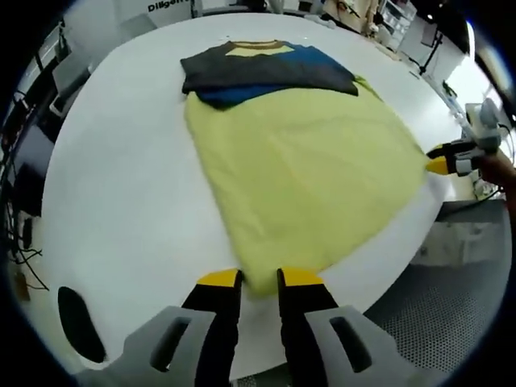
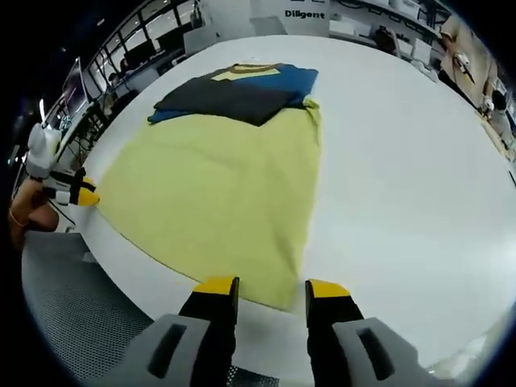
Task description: Fold the garment on the visible template until the final outline fits inside the template.
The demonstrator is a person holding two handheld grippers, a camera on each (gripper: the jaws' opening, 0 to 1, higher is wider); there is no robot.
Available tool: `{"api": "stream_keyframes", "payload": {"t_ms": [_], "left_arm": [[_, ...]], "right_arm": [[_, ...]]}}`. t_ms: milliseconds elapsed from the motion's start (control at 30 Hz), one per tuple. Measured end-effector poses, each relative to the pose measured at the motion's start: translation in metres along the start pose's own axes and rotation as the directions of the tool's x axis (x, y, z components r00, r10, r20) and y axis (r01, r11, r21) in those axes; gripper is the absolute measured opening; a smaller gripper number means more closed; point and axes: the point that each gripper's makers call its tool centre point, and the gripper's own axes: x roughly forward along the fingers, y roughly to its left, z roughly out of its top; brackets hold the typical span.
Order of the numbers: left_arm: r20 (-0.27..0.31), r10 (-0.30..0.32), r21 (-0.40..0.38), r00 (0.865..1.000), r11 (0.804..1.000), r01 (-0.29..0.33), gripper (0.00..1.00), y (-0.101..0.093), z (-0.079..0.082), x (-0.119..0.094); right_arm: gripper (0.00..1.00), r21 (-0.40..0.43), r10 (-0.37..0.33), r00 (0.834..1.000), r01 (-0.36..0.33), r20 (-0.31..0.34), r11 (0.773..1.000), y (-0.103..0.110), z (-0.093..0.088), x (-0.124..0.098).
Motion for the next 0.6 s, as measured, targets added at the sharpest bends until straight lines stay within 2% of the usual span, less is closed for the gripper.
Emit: {"api": "stream_keyframes", "payload": {"t_ms": [133,200,433,600], "left_arm": [[-0.01,0.02,-0.011,1.0,1.0,-0.02,0.09,0.0012,-0.0015,0.0002],[-0.012,0.014,-0.04,1.0,0.999,-0.015,0.08,0.0007,-0.0024,0.0002],[-0.008,0.004,-0.058,1.0,0.998,-0.005,0.0,0.0011,-0.0047,0.0003],[-0.004,-0.006,-0.046,1.0,0.999,0.006,0.0,-0.0014,-0.0051,0.0006]], "right_arm": [[0.17,0.001,-0.02,1.0,0.02,0.007,1.0,-0.0044,0.0009,-0.0004],[0.11,0.011,-0.023,1.0,0.023,-0.007,1.0,-0.0048,-0.0024,-0.0012],[0.0,0.006,-0.027,1.0,0.027,-0.012,1.0,-0.0064,-0.0035,-0.0007],[0.0,-0.037,-0.026,0.999,0.025,-0.025,0.999,-0.0045,-0.003,-0.0002]]}}
